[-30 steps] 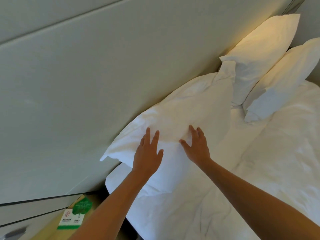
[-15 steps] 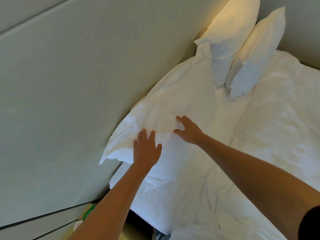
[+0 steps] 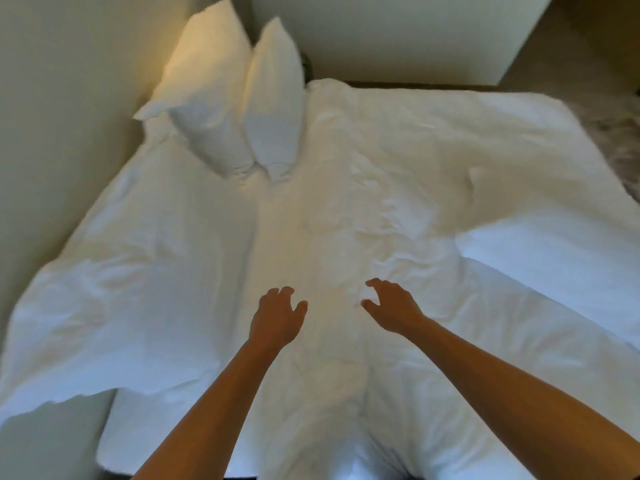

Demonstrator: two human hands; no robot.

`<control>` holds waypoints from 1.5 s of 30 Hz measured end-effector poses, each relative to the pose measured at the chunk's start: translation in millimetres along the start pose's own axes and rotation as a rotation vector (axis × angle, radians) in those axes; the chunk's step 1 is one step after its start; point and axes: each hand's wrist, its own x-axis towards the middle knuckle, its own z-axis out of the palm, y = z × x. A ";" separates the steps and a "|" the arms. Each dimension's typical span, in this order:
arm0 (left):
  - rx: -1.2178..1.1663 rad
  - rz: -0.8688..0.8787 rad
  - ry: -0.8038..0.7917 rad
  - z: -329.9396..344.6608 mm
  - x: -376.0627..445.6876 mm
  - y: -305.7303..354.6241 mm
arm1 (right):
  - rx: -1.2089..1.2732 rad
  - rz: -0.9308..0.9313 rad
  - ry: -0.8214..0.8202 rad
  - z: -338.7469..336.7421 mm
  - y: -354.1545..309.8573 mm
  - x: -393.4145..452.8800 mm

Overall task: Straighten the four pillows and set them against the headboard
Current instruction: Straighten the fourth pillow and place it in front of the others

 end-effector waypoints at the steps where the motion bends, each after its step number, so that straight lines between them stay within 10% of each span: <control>1: 0.014 0.037 -0.029 21.1 -1.8 34.6 | 0.022 0.051 0.019 -8.2 41.7 -14.6; 11: 0.219 0.287 -0.348 234.7 -6.0 348.5 | 0.233 0.435 0.149 -55.3 404.3 -115.5; 19: 0.326 0.312 -0.410 306.7 36.9 487.9 | 0.325 0.553 0.159 -94.9 559.4 -98.8; 34: 0.430 0.429 -0.281 391.8 275.5 639.0 | 0.311 0.440 0.312 -177.2 692.8 144.1; 45: 0.505 0.301 -0.358 474.8 350.3 581.9 | 0.140 0.421 0.421 -176.9 779.6 313.3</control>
